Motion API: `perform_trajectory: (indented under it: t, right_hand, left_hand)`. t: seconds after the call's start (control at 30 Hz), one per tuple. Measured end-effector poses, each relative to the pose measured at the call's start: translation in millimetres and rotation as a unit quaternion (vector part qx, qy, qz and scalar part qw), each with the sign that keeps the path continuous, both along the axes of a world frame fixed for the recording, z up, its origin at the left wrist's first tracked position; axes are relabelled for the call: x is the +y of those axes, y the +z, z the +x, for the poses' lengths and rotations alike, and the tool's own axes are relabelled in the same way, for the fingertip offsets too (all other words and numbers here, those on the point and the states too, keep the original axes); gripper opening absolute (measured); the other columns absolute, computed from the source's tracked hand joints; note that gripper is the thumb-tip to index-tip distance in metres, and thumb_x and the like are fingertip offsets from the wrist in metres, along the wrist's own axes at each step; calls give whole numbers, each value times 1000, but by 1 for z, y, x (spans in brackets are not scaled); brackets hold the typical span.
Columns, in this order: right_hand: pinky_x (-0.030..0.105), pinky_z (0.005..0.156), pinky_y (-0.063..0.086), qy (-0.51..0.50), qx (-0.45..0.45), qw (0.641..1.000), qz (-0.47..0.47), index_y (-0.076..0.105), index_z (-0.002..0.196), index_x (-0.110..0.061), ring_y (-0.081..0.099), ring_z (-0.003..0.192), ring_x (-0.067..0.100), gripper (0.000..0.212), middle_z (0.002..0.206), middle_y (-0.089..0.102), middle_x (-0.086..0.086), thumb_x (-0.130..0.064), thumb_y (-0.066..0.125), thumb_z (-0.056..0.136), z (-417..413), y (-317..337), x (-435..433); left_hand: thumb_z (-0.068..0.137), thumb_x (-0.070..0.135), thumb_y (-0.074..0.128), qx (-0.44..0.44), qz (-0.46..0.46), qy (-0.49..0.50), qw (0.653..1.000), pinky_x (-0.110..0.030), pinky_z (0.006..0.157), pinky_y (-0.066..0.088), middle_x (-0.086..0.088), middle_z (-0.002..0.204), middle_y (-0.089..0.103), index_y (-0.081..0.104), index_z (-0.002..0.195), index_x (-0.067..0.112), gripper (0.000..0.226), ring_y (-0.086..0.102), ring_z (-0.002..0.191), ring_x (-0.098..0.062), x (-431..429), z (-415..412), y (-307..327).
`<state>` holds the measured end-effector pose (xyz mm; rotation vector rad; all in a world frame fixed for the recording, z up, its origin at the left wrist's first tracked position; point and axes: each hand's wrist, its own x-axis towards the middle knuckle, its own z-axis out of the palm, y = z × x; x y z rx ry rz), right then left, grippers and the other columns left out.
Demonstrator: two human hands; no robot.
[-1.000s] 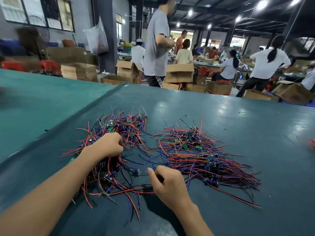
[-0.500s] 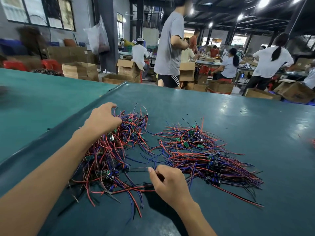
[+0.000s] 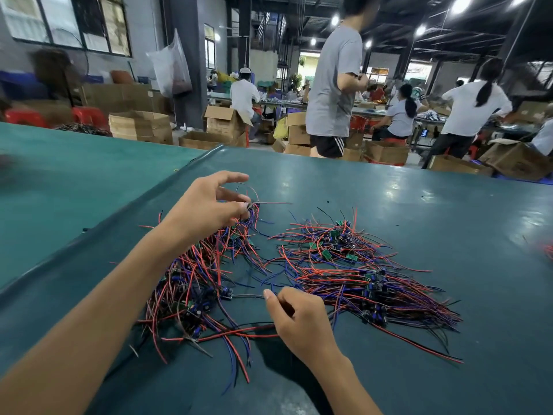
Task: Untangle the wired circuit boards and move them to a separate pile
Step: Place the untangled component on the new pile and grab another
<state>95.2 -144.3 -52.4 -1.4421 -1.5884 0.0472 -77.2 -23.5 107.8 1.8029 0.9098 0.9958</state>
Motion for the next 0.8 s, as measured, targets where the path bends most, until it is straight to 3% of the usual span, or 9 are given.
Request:
perform_trajectory:
  t: [0.07, 0.17, 0.27, 0.33, 0.47, 0.57, 0.7, 0.8]
  right_hand:
    - [38, 49, 29, -4, 29, 1000, 5, 34, 60, -17, 31, 50, 15, 50, 53, 31, -6, -36, 60, 98, 0, 0, 1]
    - [27, 51, 25, -8, 61, 998, 11, 37, 60, -19, 30, 51, 10, 48, 54, 34, -7, -37, 61, 99, 1, -1, 1]
    - [23, 51, 31, -1, 104, 994, 18, 55, 65, -25, 38, 51, 8, 33, 56, 46, -12, -31, 63, 97, 1, 1, 2]
    - [28, 53, 43, 34, 170, 985, 18, 74, 85, -27, 51, 54, 9, 11, 64, 62, -12, -26, 66, 94, -2, 5, 1]
    - [23, 49, 42, 128, 351, 927, 14, 79, 109, -23, 50, 53, 15, 23, 71, 66, -3, -18, 70, 88, -7, 20, -3]
    - [25, 45, 41, 181, 436, 881, -20, 76, 115, -16, 51, 53, 22, 28, 72, 64, 11, -19, 67, 88, 5, 31, -8]
    - [26, 45, 35, 255, 510, 815, -104, 73, 117, -5, 48, 56, 18, 42, 74, 56, 5, -36, 62, 91, 18, 48, -9]
    - [28, 45, 30, 220, 488, 832, -147, 76, 109, -5, 42, 50, 16, 49, 66, 44, 4, -47, 74, 82, 21, 62, -5]
  left_hand:
    - [91, -5, 67, -114, -88, -60, 988, -43, 86, 61, -14, 107, 75, 61, 130, 15, 44, 74, 98, -34, -11, 2, -4]
    - [86, -8, 67, -208, -187, -127, 952, -39, 85, 61, -22, 116, 71, 62, 129, 9, 46, 72, 102, -37, -21, 3, -10]
    - [81, -5, 68, -248, -238, -151, 927, -32, 80, 60, -24, 115, 71, 61, 130, 5, 51, 73, 100, -32, -29, 7, -16]
    - [77, -5, 69, -266, -262, -158, 914, -34, 80, 61, -22, 113, 71, 60, 130, 4, 55, 72, 95, -30, -34, 11, -22]
    - [71, -11, 69, -297, -289, -171, 894, -40, 76, 62, -20, 109, 65, 61, 130, 3, 61, 70, 88, -30, -46, 19, -35]
    - [71, -14, 73, -292, -274, -179, 899, -35, 74, 61, -15, 110, 66, 62, 131, 7, 64, 70, 91, -31, -51, 17, -44]
    - [69, -7, 80, -184, -186, -185, 947, -30, 76, 58, -7, 110, 69, 57, 134, 19, 73, 70, 90, -26, -51, 12, -57]
    - [70, -11, 84, -85, -132, -169, 973, -31, 79, 57, -9, 108, 62, 56, 127, 23, 72, 71, 86, -23, -51, 14, -65]
